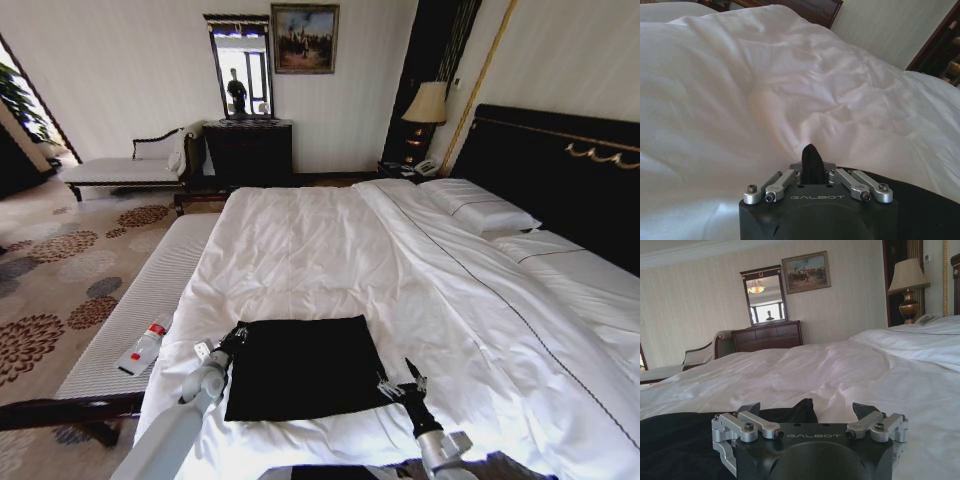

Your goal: Fold the clothes on the bed.

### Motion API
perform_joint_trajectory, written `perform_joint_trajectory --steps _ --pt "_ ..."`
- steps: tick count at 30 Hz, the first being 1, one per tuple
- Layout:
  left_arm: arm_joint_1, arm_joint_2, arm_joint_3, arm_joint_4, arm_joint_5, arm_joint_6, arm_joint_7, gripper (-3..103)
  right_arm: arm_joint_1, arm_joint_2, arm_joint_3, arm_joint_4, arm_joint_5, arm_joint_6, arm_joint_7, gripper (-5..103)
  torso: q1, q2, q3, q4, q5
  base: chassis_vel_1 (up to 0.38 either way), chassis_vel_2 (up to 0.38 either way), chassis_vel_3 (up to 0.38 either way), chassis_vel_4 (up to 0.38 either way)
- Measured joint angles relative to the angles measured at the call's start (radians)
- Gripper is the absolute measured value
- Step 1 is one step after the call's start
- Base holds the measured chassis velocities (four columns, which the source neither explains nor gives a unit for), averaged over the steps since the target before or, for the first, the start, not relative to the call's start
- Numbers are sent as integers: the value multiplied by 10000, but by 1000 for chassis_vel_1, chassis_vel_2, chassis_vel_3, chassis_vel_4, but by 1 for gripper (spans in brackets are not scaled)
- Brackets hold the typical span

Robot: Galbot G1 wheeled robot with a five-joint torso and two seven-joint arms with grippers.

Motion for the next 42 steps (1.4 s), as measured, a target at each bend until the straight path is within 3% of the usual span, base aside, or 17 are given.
perform_joint_trajectory --steps 5,20,36,42 --pt "18 22 -2 -109 101 -32 -10 3 7 -1 -24 0 5 0 5 100 1 -1 0 -1 0 0 0 0 0" --pt "162 331 34 -1028 643 -133 -129 2 181 -41 -171 -136 97 4 14 100 0 0 0 -1 0 0 0 0 0" --pt "528 262 -17 -1052 1089 -13 -275 -1 263 -126 -232 -216 126 32 14 100 0 -1 0 0 0 0 0 0 0" --pt "521 260 -27 -1055 1104 32 -306 24 222 -128 -215 -216 117 41 11 100 0 -1 0 0 0 0 0 0 0"
